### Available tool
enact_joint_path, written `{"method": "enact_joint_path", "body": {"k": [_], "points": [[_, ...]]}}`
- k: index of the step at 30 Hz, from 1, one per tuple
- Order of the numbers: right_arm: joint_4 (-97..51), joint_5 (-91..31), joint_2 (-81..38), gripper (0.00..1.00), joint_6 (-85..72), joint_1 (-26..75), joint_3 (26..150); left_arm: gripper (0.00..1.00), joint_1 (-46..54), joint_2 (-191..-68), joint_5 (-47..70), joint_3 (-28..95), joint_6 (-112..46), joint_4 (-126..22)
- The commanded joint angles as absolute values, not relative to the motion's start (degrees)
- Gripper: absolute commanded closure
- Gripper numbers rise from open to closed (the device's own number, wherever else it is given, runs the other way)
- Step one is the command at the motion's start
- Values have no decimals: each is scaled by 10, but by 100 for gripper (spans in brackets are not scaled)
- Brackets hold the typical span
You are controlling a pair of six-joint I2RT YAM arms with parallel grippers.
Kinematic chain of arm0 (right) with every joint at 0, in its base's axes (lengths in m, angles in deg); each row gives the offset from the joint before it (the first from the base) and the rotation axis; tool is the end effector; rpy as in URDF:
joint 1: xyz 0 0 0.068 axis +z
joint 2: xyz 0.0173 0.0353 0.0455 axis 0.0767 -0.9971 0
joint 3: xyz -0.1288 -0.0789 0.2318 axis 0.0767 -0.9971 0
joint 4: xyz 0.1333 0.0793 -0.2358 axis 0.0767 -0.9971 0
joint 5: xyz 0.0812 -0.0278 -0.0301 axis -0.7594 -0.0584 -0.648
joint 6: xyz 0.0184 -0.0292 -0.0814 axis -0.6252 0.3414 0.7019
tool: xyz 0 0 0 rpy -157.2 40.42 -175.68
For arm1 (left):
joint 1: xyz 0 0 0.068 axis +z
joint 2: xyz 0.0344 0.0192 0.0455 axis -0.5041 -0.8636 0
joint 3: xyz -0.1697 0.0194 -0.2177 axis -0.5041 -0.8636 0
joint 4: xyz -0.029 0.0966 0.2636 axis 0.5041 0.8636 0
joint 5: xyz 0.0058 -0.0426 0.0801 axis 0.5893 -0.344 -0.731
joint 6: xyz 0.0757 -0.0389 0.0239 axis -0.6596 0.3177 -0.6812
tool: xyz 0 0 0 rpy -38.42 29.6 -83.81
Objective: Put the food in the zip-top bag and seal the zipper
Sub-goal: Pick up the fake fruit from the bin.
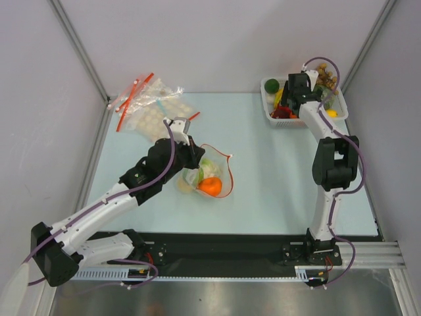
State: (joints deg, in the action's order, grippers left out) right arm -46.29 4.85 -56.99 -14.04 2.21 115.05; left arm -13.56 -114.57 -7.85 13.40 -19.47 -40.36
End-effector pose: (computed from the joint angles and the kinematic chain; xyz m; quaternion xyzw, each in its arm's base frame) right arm 0.5288 0.0245 0.2577 0.1620 0.8633 -0.1348 0.4586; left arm 0.2298 -0.1994 0.3213 0.0750 0.8026 -0.2666 0.5283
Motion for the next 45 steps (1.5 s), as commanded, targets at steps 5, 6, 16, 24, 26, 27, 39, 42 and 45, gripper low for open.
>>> {"method": "enact_joint_path", "body": {"k": [5, 6, 16, 24, 26, 27, 39, 42, 45], "points": [[-487, 74, -638, 0, -123, 15, 1198, 100, -132, -1147, -71, 137, -196, -427], [-486, 75, -652, 0, -121, 13, 1203, 100, -132, -1148, -70, 137, -196, -427], [-479, 12, -677, 33, -107, -11, 1212, 100, -132, -1147, -74, 138, -197, -426], [-488, 20, -599, 41, -79, 24, 1222, 100, -132, -1148, -79, 140, -199, -423], [-488, 25, -579, 43, -78, 42, 1220, 100, -132, -1145, -79, 139, -199, -424], [-489, 27, -559, 43, -78, 50, 1219, 100, -131, -1144, -78, 138, -199, -424], [-452, -22, -309, 45, -88, 238, 1084, 100, -132, -1137, -84, 136, -195, -425], [-426, 0, -242, 45, -80, 312, 1033, 100, -132, -1136, -88, 135, -196, -421], [-386, 1, -148, 47, -81, 378, 946, 100, -132, -1131, -95, 136, -196, -420]]}}
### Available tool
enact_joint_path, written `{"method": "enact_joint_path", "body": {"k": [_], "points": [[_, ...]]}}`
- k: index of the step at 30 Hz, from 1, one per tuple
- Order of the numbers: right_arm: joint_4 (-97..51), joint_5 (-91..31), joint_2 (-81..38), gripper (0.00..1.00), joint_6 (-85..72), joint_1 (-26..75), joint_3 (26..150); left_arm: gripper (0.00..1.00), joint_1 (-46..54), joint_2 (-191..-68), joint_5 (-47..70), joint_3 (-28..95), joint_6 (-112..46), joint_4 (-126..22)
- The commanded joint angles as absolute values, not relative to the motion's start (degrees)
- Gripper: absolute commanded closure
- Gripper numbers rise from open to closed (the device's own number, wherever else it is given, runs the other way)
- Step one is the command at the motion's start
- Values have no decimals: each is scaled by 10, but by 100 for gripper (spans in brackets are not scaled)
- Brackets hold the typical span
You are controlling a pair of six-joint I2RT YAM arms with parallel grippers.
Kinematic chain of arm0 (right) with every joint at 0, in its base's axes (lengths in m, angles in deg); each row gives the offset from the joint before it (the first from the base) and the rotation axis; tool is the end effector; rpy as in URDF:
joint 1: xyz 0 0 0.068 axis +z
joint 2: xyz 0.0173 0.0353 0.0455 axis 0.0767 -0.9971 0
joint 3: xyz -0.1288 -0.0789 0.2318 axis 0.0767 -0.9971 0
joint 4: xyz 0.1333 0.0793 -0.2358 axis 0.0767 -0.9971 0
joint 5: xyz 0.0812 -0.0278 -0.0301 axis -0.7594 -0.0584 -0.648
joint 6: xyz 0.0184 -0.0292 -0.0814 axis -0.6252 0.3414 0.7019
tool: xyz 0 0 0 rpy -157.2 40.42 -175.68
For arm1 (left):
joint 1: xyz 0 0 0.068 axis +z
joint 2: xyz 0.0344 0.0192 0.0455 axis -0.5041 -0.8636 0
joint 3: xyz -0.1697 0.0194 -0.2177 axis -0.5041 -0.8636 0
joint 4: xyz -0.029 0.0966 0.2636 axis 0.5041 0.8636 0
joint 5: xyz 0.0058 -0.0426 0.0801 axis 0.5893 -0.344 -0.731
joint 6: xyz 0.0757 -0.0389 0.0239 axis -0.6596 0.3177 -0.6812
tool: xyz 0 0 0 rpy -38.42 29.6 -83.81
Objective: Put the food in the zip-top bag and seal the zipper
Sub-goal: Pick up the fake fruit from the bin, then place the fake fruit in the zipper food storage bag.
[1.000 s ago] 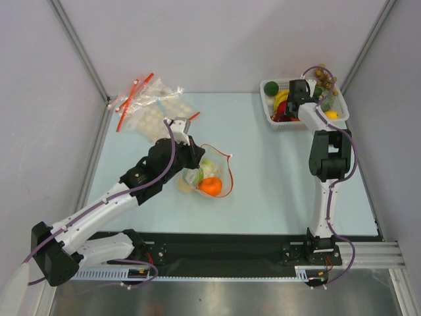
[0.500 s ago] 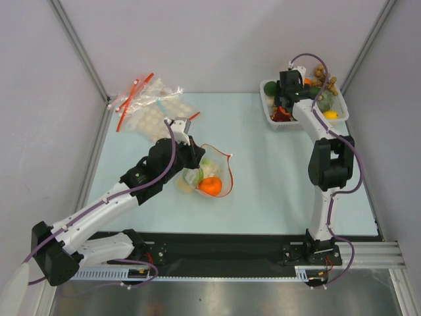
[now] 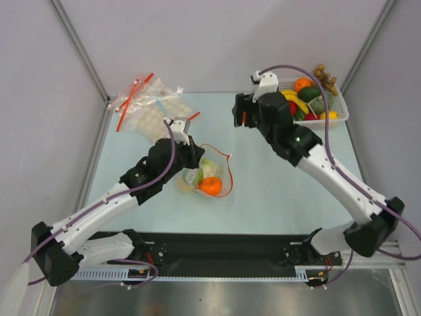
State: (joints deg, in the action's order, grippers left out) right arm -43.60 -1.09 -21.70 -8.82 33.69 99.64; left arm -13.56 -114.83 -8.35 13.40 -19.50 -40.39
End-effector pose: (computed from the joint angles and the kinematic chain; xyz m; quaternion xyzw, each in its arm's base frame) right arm 0.3188 0.2128 0.4266 -0.0859 0.7841 0.0999 0.6064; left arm 0.2308 -0.1995 0.3201 0.0729 0.8038 -0.2624 0.5289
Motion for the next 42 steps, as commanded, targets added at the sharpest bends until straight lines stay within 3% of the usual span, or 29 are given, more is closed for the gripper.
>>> {"method": "enact_joint_path", "body": {"k": [1, 10, 17, 27, 36, 38, 40, 42], "points": [[-372, -4, -98, 48, -85, 389, 894, 100, -132, -1130, -97, 136, -196, -419], [-164, -76, 121, 56, -121, 432, 606, 100, -132, -1110, -122, 128, -197, -421], [-153, -191, 119, 61, -74, 474, 596, 100, -132, -1113, -114, 124, -196, -427], [-121, -133, 51, 57, 26, 595, 600, 100, -132, -1119, -83, 123, -195, -441], [-130, -67, -38, 55, 35, 604, 628, 100, -132, -1106, -84, 118, -193, -443], [-130, -41, -58, 51, 31, 604, 635, 100, -132, -1104, -83, 118, -192, -444], [-135, 14, -73, 27, 18, 599, 640, 100, -132, -1103, -83, 117, -192, -444], [-146, 38, -90, 14, 9, 594, 651, 100, -132, -1105, -83, 118, -193, -444]]}}
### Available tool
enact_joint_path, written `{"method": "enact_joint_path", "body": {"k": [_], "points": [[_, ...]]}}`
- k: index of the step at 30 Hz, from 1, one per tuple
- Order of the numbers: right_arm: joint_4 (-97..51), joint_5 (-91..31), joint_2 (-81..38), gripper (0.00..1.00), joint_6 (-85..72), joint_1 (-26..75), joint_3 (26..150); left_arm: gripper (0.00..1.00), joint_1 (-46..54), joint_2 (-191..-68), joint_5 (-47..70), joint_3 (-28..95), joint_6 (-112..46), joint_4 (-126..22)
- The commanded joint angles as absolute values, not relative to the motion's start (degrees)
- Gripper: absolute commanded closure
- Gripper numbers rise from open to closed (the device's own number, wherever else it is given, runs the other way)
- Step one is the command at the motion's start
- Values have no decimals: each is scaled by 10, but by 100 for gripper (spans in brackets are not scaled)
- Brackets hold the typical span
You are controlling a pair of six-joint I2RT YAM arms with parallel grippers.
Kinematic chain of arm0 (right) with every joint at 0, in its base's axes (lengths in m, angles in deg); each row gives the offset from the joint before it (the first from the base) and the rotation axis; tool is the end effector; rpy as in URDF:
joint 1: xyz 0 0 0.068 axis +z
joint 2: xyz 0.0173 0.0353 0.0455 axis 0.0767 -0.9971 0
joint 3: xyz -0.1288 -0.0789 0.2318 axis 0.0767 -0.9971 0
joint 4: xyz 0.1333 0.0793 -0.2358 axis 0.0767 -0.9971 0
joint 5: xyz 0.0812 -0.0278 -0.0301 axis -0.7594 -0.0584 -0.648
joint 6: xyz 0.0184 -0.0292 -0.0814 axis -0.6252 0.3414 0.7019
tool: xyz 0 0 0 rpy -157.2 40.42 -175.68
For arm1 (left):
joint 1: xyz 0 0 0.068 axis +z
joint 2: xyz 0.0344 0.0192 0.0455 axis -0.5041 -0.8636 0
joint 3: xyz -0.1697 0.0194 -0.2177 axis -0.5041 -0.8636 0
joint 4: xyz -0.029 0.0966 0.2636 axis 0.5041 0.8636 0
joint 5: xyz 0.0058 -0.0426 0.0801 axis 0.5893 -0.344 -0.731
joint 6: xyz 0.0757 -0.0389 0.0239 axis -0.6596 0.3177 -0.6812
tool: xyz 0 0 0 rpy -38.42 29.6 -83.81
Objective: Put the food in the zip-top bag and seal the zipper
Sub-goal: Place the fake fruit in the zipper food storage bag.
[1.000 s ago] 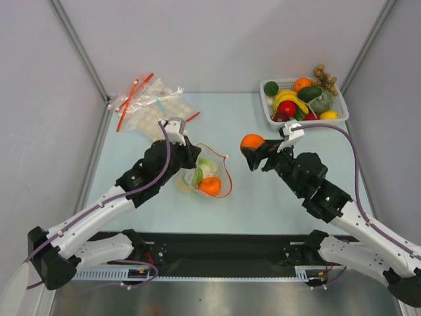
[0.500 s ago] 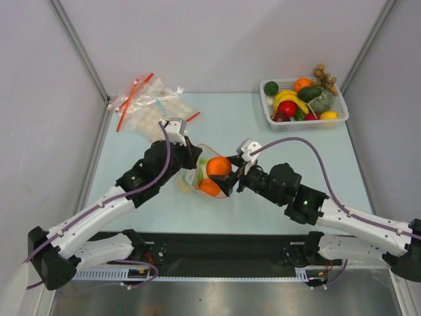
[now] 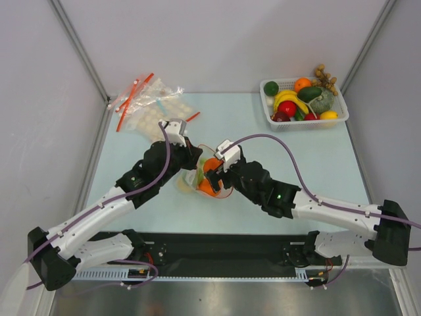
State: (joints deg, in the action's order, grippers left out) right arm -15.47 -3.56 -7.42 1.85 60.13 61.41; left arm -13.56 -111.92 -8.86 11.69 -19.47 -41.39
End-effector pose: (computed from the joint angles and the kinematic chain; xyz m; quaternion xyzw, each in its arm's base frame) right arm 0.1673 0.2908 0.3061 -0.3272 0.6955 0.2157 0.6023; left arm 0.2236 -0.1916 0.3244 0.0666 0.7929 -0.2691 0.5426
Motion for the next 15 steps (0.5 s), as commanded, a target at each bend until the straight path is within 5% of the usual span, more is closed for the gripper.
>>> {"method": "enact_joint_path", "body": {"k": [1, 9, 15], "points": [[-152, 40, -93, 12, 3, 588, 655, 100, -132, -1106, -82, 118, -192, -444], [-156, 33, -68, 3, -6, 582, 647, 100, -132, -1107, -91, 121, -192, -435], [-204, 55, -50, 23, -97, 555, 649, 100, -132, -1104, -128, 124, -186, -418]]}}
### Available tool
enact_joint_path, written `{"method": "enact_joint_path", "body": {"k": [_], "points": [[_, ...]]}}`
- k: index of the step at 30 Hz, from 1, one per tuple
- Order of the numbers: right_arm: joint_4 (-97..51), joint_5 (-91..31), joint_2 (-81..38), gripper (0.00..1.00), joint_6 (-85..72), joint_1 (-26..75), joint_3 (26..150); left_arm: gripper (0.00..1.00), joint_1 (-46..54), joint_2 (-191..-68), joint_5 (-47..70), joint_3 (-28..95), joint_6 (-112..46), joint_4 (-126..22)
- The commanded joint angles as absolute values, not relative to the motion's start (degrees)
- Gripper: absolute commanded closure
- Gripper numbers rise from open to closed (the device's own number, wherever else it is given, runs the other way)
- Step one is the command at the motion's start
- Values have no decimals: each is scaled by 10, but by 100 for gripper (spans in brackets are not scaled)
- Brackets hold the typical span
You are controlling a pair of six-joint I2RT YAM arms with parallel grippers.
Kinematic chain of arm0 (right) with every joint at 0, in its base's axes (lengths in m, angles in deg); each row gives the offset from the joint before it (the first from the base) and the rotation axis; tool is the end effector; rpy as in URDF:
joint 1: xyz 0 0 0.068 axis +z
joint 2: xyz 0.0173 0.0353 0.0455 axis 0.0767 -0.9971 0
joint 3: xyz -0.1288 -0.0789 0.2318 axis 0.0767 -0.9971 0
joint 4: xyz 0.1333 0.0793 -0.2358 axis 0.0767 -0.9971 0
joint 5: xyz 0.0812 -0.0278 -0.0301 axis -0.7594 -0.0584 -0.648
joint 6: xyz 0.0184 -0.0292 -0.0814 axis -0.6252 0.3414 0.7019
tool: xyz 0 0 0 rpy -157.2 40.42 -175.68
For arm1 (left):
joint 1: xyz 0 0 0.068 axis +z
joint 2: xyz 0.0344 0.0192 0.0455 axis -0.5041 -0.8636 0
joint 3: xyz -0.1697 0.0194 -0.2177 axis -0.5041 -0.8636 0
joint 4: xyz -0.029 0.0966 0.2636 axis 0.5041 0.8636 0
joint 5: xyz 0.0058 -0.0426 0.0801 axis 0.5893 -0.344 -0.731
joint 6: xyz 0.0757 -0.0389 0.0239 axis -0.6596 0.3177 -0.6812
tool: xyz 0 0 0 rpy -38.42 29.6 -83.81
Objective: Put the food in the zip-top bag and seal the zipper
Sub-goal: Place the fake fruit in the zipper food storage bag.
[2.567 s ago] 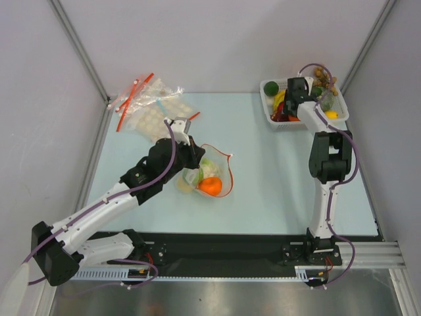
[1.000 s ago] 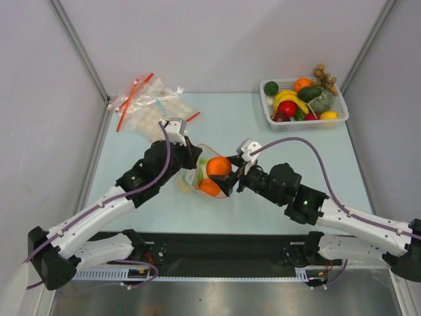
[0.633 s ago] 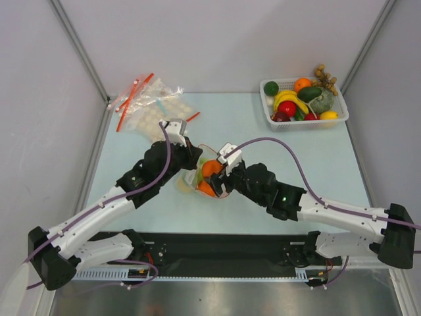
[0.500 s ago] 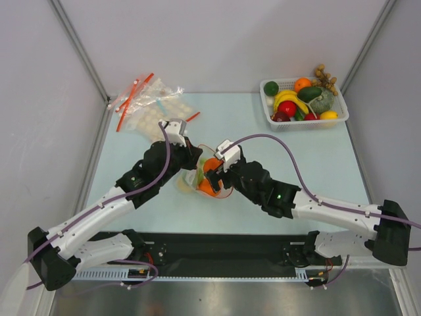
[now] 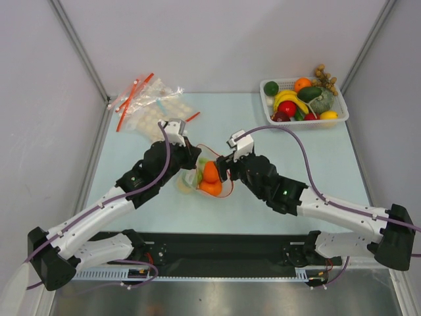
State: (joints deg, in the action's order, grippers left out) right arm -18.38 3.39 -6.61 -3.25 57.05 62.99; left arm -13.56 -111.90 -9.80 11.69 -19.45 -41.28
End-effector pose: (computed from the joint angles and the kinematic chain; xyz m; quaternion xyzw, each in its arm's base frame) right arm 0.1873 0.2714 0.3154 -0.2413 0.7294 0.1811 0.6140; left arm 0.2242 -0.1904 0.3243 0.0617 0.7935 -0.2631 0.5453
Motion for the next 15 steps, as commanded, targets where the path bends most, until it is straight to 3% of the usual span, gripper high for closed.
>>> {"method": "enact_joint_path", "body": {"k": [1, 15], "points": [[-210, 37, -50, 23, -112, 546, 651, 100, -132, -1103, -138, 125, -184, -411], [-282, -15, -116, 41, -141, 563, 705, 100, -131, -1089, -273, 120, -152, -382]]}}
